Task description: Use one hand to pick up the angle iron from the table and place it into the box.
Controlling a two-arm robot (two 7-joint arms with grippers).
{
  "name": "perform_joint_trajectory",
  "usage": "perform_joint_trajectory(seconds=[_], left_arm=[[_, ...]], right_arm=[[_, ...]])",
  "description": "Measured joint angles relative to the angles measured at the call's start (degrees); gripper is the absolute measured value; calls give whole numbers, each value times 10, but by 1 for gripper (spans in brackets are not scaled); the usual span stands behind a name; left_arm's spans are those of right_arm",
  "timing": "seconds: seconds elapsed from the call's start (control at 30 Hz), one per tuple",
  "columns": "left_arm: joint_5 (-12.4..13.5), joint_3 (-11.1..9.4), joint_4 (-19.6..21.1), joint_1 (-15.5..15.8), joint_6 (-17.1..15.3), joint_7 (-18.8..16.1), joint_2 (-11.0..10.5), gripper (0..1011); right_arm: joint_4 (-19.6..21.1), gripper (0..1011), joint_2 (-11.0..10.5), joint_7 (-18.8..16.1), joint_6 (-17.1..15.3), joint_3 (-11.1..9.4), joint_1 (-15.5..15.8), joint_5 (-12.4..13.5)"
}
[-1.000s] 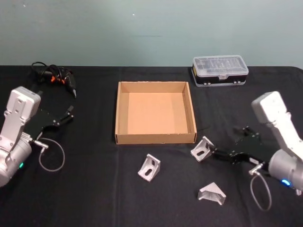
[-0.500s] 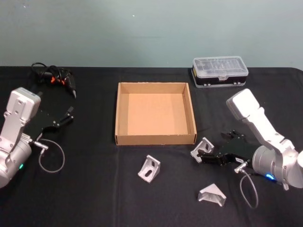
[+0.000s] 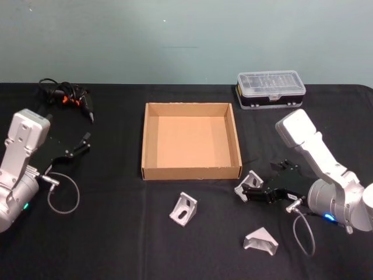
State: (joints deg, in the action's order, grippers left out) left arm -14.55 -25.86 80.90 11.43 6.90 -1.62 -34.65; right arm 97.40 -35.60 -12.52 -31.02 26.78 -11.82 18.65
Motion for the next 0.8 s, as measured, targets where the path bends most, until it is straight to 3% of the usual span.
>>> perform_joint_trajectory(seconds=[0.27,0.8], left_arm=[[0,0,0,0,0,0,0,1011],[0,0,0,0,0,0,0,1011]], right_arm=[[0,947,0,0,0,0,0,1],[0,474,-1,0,-1,0,0,2]])
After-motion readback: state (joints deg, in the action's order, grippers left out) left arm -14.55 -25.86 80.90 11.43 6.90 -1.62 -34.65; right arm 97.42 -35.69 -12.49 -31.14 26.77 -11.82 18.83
